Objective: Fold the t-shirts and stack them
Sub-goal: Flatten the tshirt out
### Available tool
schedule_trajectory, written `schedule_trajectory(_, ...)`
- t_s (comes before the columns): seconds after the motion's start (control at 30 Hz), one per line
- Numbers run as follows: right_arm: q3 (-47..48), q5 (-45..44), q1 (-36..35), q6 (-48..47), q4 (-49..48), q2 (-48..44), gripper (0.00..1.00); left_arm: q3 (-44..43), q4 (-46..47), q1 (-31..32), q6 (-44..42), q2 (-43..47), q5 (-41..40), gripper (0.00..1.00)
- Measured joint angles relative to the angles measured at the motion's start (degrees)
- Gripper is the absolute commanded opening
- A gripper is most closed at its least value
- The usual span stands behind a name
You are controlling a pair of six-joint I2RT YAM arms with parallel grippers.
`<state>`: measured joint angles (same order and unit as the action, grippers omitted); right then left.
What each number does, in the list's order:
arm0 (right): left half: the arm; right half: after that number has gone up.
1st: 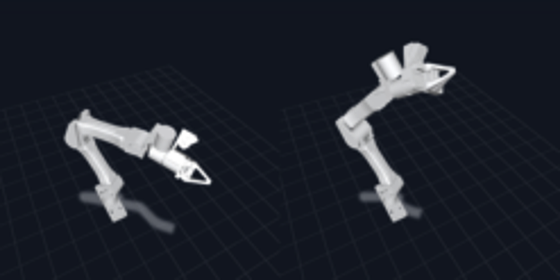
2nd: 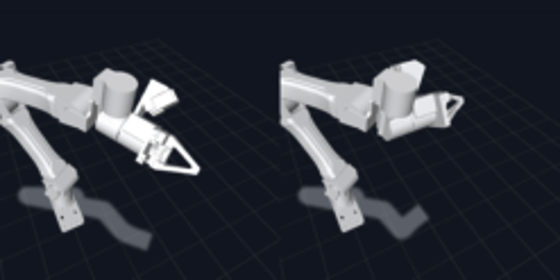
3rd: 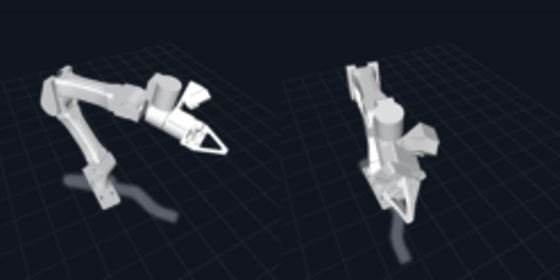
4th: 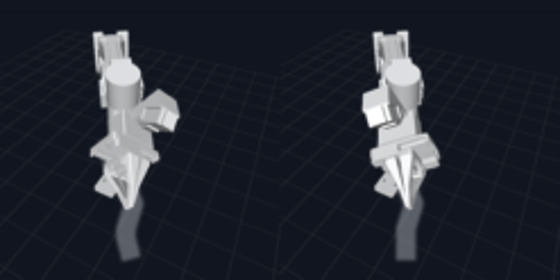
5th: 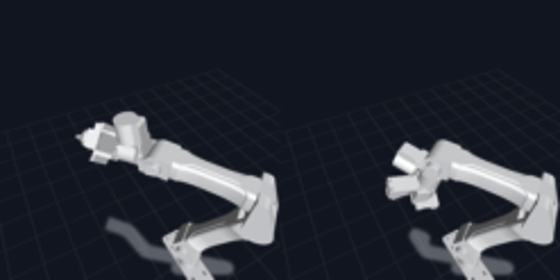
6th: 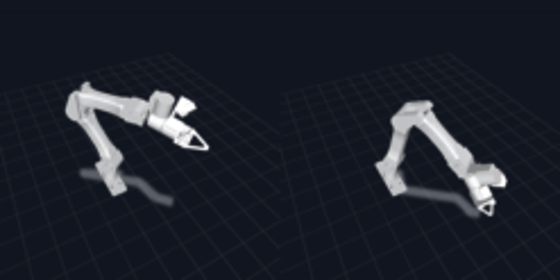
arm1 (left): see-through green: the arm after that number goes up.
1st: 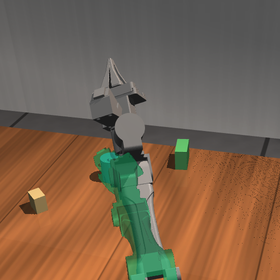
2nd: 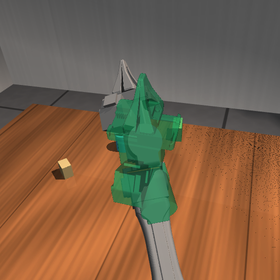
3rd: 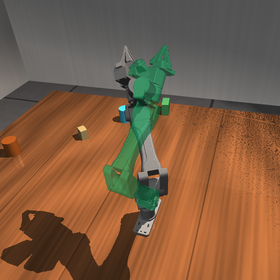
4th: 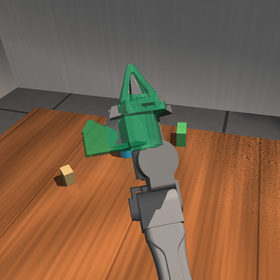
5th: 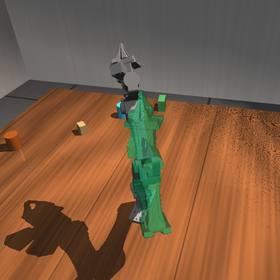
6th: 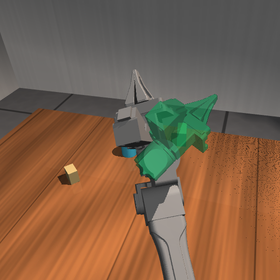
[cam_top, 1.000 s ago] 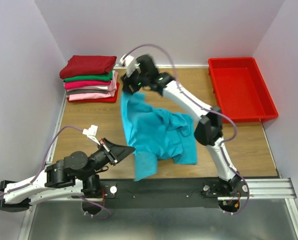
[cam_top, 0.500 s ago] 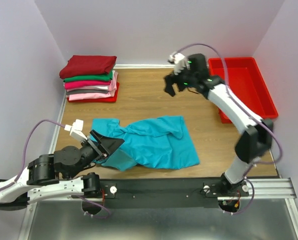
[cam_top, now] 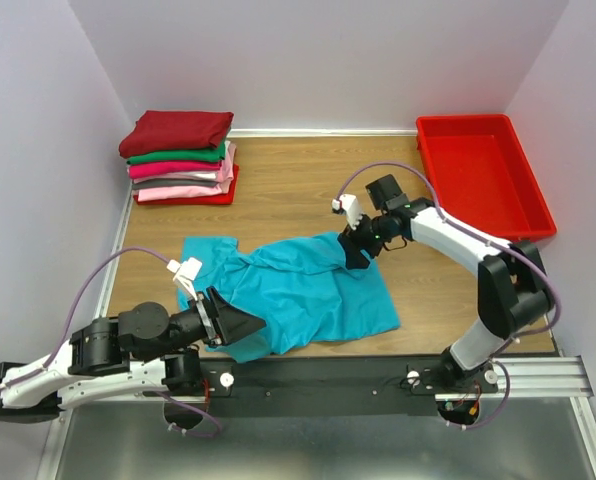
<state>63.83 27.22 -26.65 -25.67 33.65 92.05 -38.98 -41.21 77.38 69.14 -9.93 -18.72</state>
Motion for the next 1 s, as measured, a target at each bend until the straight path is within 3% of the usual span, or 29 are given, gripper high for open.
schedule_trajectory(0.1, 0.79, -1.62, -1.38, -0.22, 0.02, 4.20, 0.61, -0.28, -6.08, 0.00, 5.90, -0.24, 3.67, 0.76)
schedule_trajectory(0.2, 1.86, -3.32, -2.40, -0.04, 0.04, 8.48, 0.43, -2.40, -12.55, 0.00, 10.36, -0.28, 5.46, 0.77)
schedule_trajectory(0.23, 2.34, -4.26, -2.73, 0.11, 0.13, 10.16, 0.26, -3.82, -14.67, 0.00, 11.58, -0.22, 5.62, 0.77)
schedule_trajectory(0.33, 2.80, -6.71, -3.08, 0.55, 0.35, 11.56, 0.02, -8.20, -18.29, 0.00, 13.46, 0.00, 5.53, 0.77)
schedule_trajectory(0.47, 5.84, -10.56, -2.91, 0.70, 1.20, 10.78, 0.00, -12.96, -18.80, 0.00, 13.11, 0.15, 4.74, 0.78)
schedule_trajectory(0.67, 21.77, -19.78, 0.26, 2.16, -1.97, 11.76, 0.01, -13.79, -18.34, 1.16, 11.32, 0.11, 3.32, 0.79)
schedule_trajectory(0.7, 24.50, -21.22, 1.09, 2.80, -3.74, 12.61, 0.07, -13.51, -18.32, 1.36, 11.30, 0.09, 3.32, 0.80)
schedule_trajectory(0.73, 27.41, -22.29, 2.43, 3.56, -5.57, 14.08, 0.20, -12.96, -18.14, 1.53, 11.26, 0.09, 3.39, 0.80)
schedule_trajectory(0.77, 30.18, -23.52, 3.43, 4.61, -7.13, 15.61, 0.52, -12.15, -18.01, 1.62, 11.30, 0.11, 3.56, 0.80)
schedule_trajectory(0.87, 39.54, -28.63, 6.03, 7.52, -11.47, 23.28, 0.84, -7.63, -16.48, 1.90, 11.39, 0.22, 5.16, 0.80)
schedule_trajectory(1.0, 39.85, -33.94, 7.15, 9.09, -13.07, 29.09, 0.89, -3.67, -15.89, 2.14, 11.43, 0.22, 6.60, 0.83)
